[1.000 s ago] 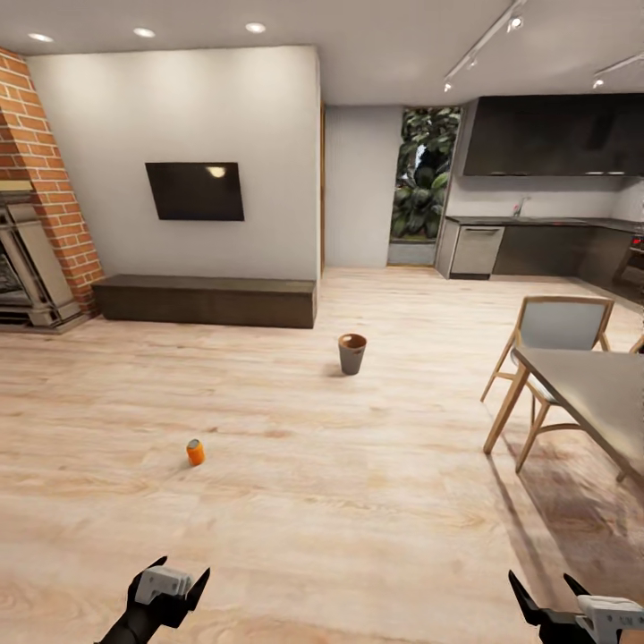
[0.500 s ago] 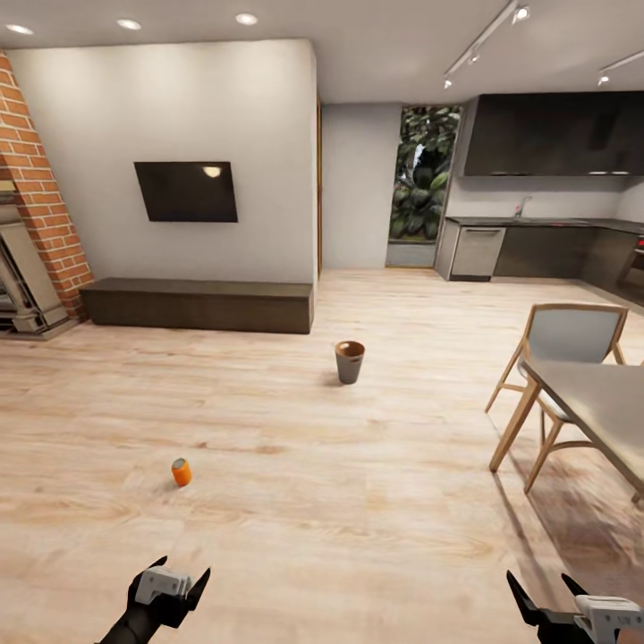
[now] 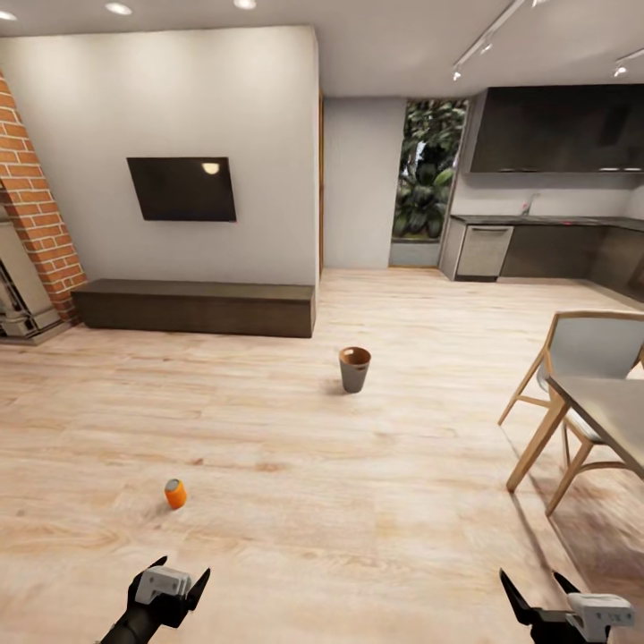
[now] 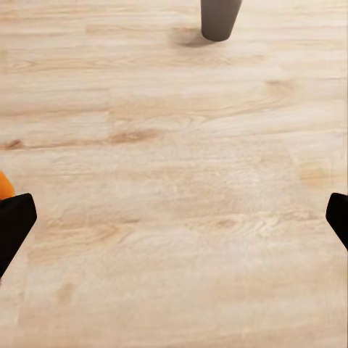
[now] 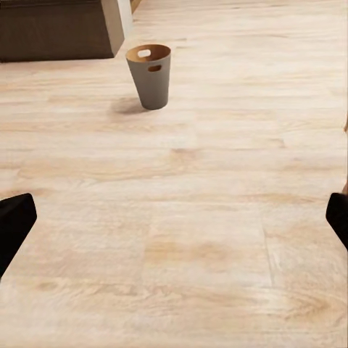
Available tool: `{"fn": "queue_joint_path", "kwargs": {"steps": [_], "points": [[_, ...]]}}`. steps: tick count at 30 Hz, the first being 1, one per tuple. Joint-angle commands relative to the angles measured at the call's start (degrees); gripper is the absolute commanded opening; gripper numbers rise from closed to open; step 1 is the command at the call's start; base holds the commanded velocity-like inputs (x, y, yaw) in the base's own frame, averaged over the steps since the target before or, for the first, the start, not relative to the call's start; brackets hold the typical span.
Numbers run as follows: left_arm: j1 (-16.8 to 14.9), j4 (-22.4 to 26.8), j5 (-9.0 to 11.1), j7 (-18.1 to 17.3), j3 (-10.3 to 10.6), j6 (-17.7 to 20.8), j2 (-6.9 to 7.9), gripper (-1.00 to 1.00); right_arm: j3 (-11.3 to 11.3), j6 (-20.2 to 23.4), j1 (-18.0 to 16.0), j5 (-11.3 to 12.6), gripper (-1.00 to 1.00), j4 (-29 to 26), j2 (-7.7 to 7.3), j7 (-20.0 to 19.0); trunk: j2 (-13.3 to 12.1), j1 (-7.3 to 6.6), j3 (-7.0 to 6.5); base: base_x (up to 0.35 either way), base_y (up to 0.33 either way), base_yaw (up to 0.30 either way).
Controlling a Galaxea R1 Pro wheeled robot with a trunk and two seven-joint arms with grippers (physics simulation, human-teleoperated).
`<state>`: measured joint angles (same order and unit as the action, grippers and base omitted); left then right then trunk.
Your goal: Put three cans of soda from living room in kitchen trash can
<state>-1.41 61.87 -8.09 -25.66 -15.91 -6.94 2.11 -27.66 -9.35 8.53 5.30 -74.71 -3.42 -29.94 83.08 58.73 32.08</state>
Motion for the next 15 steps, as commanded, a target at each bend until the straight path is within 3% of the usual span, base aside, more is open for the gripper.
{"fn": "queue_joint_path", "kwargs": {"steps": [1, 7, 15], "points": [[0.0, 0.0, 0.0, 0.0, 0.0, 0.0, 0.0, 1.0, 0.1, 0.0, 0.0, 0.1, 1.0, 0.0, 0.0, 0.0, 0.0, 0.0, 0.05, 0.324, 0.075, 0.0], [0.0, 0.0, 0.0, 0.0, 0.0, 0.0, 0.0, 1.0, 0.3, -0.1, 0.0, 0.3, 1.0, 0.0, -0.01, 0.0, 0.0, 0.0, 0.14, 0.323, 0.022, 0.0], [0.0, 0.0, 0.0, 0.1, 0.0, 0.0, 0.0, 1.0, 0.3, -0.1, 0.0, 0.1, 1.0, 0.0, -0.01, 0.0, 0.0, 0.0, 0.15, 0.307, -0.087, 0.0]]}}
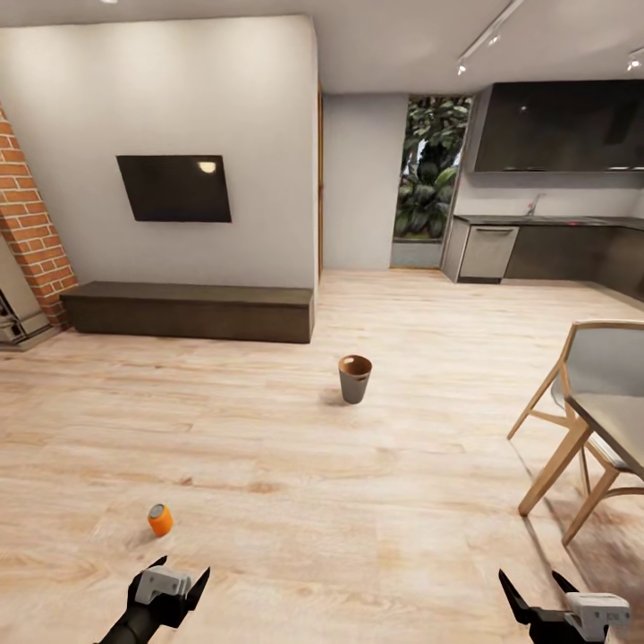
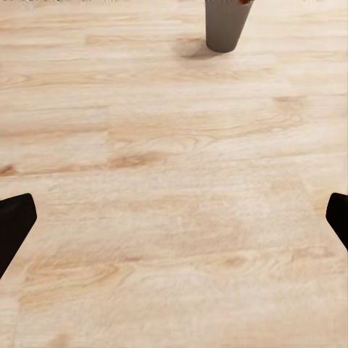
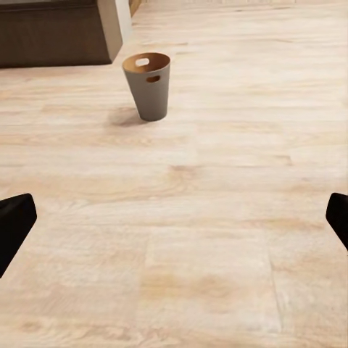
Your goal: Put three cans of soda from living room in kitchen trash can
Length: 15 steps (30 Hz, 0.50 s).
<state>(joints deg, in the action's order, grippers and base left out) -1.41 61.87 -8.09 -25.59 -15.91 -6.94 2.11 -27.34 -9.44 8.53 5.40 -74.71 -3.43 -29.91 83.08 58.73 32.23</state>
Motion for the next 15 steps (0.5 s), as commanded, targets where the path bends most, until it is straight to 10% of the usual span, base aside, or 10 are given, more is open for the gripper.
{"fn": "queue_joint_path", "kwargs": {"steps": [1, 15], "points": [[0.0, 0.0, 0.0, 0.0, 0.0, 0.0, 0.0, 1.0, 0.0, 0.0, 0.0, 0.0, 1.0, 0.0, 0.02, 0.0, 0.0, 0.0, 0.0, 0.285, -0.143, 0.0], [0.0, 0.0, 0.0, 0.0, 0.0, 0.0, 0.0, 1.0, 0.0, -0.1, 0.0, 0.0, 1.0, 0.0, 0.04, -0.1, 0.0, 0.0, 0.0, 0.278, -0.159, 0.0]]}}
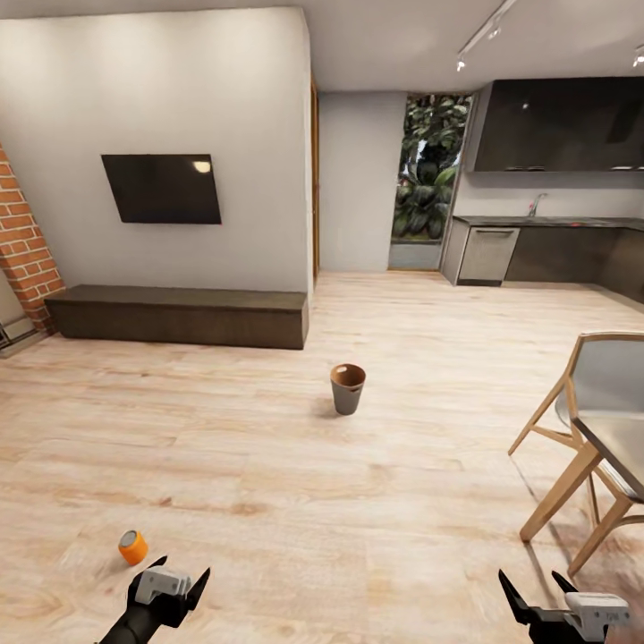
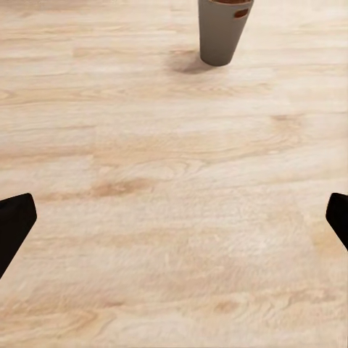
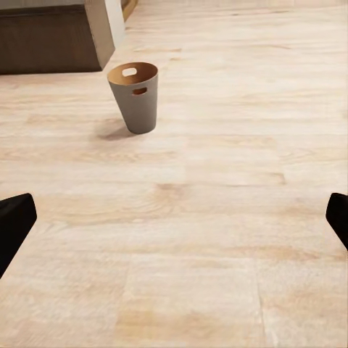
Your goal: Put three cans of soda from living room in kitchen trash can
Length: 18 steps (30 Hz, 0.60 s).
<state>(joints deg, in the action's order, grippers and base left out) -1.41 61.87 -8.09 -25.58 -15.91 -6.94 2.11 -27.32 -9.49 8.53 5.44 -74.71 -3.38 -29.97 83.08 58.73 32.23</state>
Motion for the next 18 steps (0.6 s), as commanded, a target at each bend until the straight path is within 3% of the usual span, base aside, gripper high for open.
{"fn": "queue_joint_path", "kwargs": {"steps": [1, 18], "points": [[0.0, 0.0, 0.0, 0.0, 0.0, 0.0, 0.0, 1.0, 0.0, 0.0, 0.0, 0.0, 1.0, 0.0, 0.01, 0.0, 0.0, 0.0, 0.0, 0.275, -0.163, 0.0], [0.0, 0.0, 0.0, 0.0, 0.0, 0.1, 0.0, 1.0, 0.0, 0.0, 0.0, 0.0, 1.0, 0.0, -0.04, 0.1, 0.0, 0.0, 0.0, 0.281, -0.143, 0.0]]}}
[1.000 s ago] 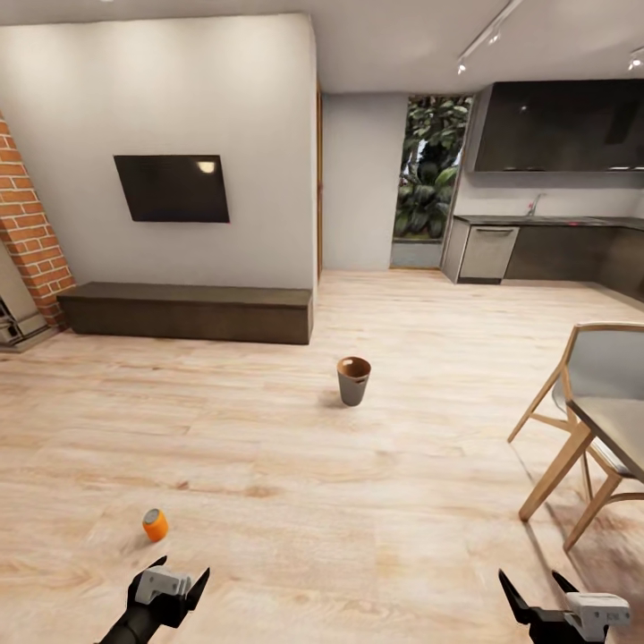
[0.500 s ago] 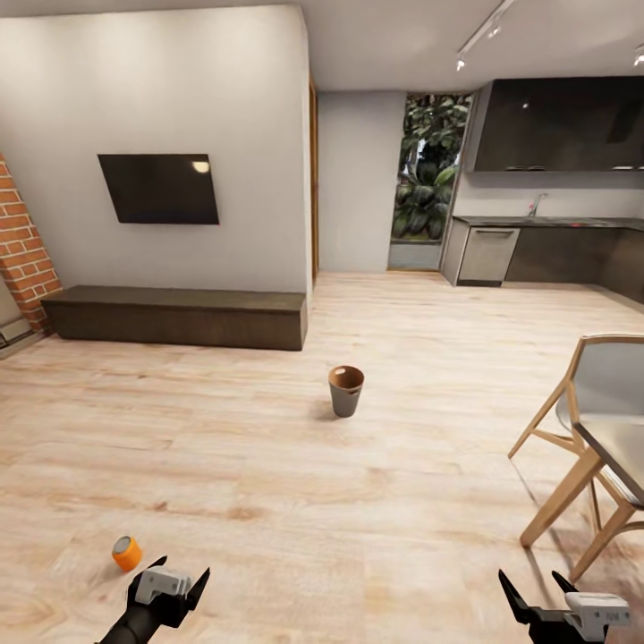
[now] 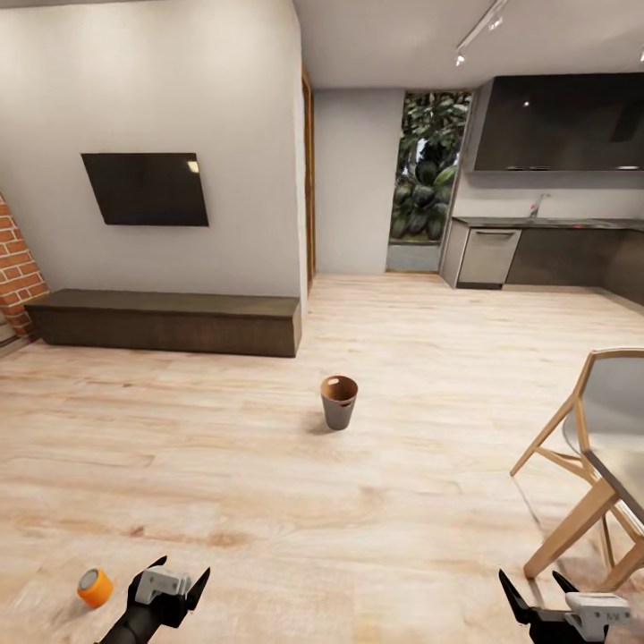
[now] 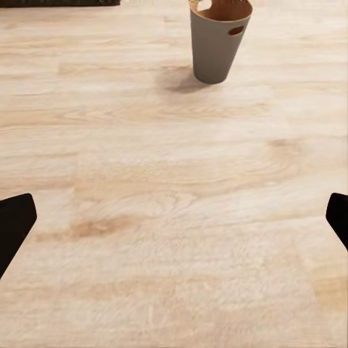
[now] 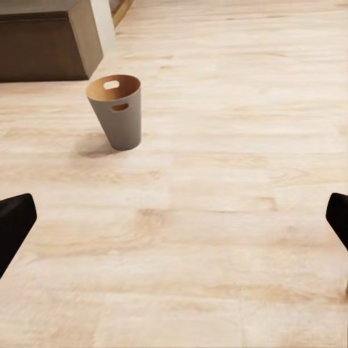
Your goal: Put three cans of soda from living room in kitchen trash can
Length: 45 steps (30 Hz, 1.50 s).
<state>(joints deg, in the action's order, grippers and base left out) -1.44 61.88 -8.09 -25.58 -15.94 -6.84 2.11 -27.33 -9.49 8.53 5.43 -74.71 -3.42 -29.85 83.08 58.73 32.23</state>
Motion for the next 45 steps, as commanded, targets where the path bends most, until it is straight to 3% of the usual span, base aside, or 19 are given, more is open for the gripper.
{"fn": "queue_joint_path", "kwargs": {"steps": [1, 45], "points": [[0.0, 0.0, 0.0, 0.0, 0.0, 0.0, -0.02, 1.0, 0.0, 0.0, 0.0, 0.0, 1.0, 0.0, 0.0, 0.0, 0.0, 0.0, 0.0, 0.314, -0.029, 0.0], [-0.1, 0.0, -0.1, 0.5, 0.0, 0.6, -0.08, 1.0, 0.1, 0.1, 0.0, -0.4, 1.0, 0.0, 0.52, 0.1, 0.0, 0.0, 0.0, 0.324, 0.025, 0.0]]}}
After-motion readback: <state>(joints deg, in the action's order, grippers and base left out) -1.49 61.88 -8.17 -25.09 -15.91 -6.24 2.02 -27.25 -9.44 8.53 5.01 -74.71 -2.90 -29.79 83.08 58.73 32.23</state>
